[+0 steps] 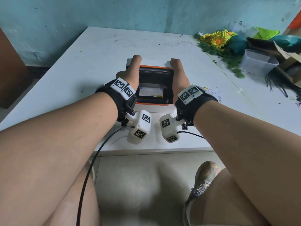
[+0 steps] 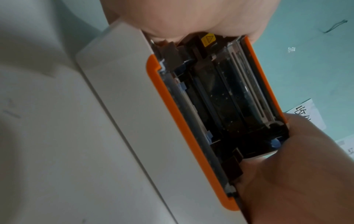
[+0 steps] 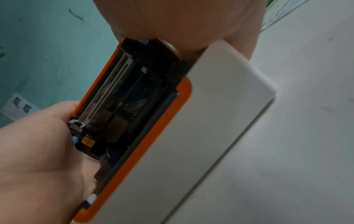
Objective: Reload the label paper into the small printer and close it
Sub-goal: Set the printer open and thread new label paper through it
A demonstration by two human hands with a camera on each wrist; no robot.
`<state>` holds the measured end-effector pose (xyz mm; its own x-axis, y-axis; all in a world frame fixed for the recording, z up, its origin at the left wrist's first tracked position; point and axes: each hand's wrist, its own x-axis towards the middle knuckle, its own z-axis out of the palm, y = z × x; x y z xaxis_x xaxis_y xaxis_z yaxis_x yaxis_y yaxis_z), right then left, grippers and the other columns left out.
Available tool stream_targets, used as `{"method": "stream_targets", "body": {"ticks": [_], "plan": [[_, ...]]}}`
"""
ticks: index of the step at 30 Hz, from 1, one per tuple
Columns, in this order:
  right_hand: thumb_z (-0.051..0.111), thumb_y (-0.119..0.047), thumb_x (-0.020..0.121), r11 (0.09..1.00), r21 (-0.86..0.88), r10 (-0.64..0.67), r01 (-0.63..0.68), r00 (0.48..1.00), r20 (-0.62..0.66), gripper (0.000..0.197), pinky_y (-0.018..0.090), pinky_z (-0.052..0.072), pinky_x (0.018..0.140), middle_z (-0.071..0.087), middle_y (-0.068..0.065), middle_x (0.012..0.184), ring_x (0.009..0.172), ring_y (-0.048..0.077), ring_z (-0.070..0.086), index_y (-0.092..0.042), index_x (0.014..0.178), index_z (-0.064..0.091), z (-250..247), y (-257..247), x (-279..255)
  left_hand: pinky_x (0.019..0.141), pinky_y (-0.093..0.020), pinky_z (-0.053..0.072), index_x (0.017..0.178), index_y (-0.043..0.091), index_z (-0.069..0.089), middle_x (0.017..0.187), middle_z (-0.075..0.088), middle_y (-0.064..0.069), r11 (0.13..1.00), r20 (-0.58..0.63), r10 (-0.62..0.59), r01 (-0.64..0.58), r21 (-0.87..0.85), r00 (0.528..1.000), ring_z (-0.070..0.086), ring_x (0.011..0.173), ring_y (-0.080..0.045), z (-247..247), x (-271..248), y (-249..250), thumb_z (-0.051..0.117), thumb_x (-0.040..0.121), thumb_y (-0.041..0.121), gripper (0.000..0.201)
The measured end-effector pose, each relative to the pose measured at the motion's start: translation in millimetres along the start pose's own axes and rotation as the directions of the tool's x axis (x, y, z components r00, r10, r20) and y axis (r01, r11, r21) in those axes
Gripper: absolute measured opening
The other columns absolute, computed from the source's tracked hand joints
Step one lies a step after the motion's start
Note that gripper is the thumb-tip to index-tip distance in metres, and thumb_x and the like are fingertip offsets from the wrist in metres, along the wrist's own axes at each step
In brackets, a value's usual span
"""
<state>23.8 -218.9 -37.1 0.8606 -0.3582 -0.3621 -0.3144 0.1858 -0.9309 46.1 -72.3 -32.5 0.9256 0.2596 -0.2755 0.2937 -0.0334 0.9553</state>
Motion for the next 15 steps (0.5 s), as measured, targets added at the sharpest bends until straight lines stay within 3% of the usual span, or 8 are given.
{"method": "stream_targets", "body": {"ticks": [2, 5, 10, 12, 15], "plan": [[0.061, -0.079, 0.058, 1.0, -0.004, -0.005, 0.005, 1.0, -0.018, 0.079, 0.062, 0.06, 0.091, 0.082, 0.018, 0.107, 0.095, 0.039, 0.081, -0.017, 0.105, 0.075, 1.4, -0.3, 0.0, 0.095, -0.044, 0.054, 0.077, 0.023, 0.053, 0.081, 0.054, 0.001, 1.0, 0.007, -0.008, 0.008, 0.013, 1.0, 0.07, 0.093, -0.029, -1.6, 0.6, 1.0, 0.061, 0.071, 0.078, 0.056], [0.063, -0.077, 0.062, 1.0, 0.008, -0.007, 0.007, 1.0, -0.002, 0.074, 0.059, 0.061, 0.088, 0.083, 0.013, 0.103, 0.086, 0.036, 0.081, -0.019, 0.106, 0.075, 1.0, -0.4, -0.5, 0.103, -0.051, 0.054, 0.076, 0.025, 0.053, 0.085, 0.056, 0.001, 0.999, 0.023, -0.023, 0.022, 0.034, 0.999, 0.07, 0.1, -0.028, -3.0, 1.3, 1.4, 0.059, 0.065, 0.081, 0.058], [0.064, -0.075, 0.068, 1.0, 0.017, 0.0, -0.001, 0.999, 0.042, 0.066, 0.05, 0.064, 0.083, 0.079, 0.009, 0.092, 0.077, 0.032, 0.079, -0.019, 0.101, 0.074, -1.5, -0.6, 2.9, 0.104, -0.048, 0.052, 0.076, 0.023, 0.052, 0.079, 0.053, 0.002, 0.999, 0.012, -0.009, 0.008, 0.048, 1.0, 0.057, 0.083, -0.024, -2.0, 0.5, 0.9, 0.059, 0.075, 0.078, 0.055], [0.062, -0.076, 0.069, 1.0, 0.003, -0.004, 0.004, 1.0, 0.028, 0.064, 0.046, 0.064, 0.082, 0.079, 0.01, 0.089, 0.081, 0.034, 0.08, -0.019, 0.097, 0.073, -1.4, 0.4, 3.6, 0.103, -0.047, 0.053, 0.076, 0.023, 0.053, 0.079, 0.054, 0.002, 0.999, 0.009, -0.01, 0.01, 0.048, 1.0, 0.058, 0.081, -0.024, -2.6, -0.5, 0.8, 0.06, 0.075, 0.078, 0.056], [0.063, -0.076, 0.067, 1.0, 0.007, -0.012, 0.012, 1.0, 0.019, 0.067, 0.055, 0.063, 0.088, 0.082, 0.014, 0.102, 0.089, 0.036, 0.081, -0.019, 0.101, 0.074, -0.1, 1.4, 1.8, 0.104, -0.053, 0.054, 0.076, 0.024, 0.055, 0.08, 0.059, 0.002, 0.999, 0.025, -0.02, 0.019, 0.039, 0.999, 0.07, 0.098, -0.028, -3.8, 0.1, 0.3, 0.062, 0.067, 0.08, 0.057]]}}
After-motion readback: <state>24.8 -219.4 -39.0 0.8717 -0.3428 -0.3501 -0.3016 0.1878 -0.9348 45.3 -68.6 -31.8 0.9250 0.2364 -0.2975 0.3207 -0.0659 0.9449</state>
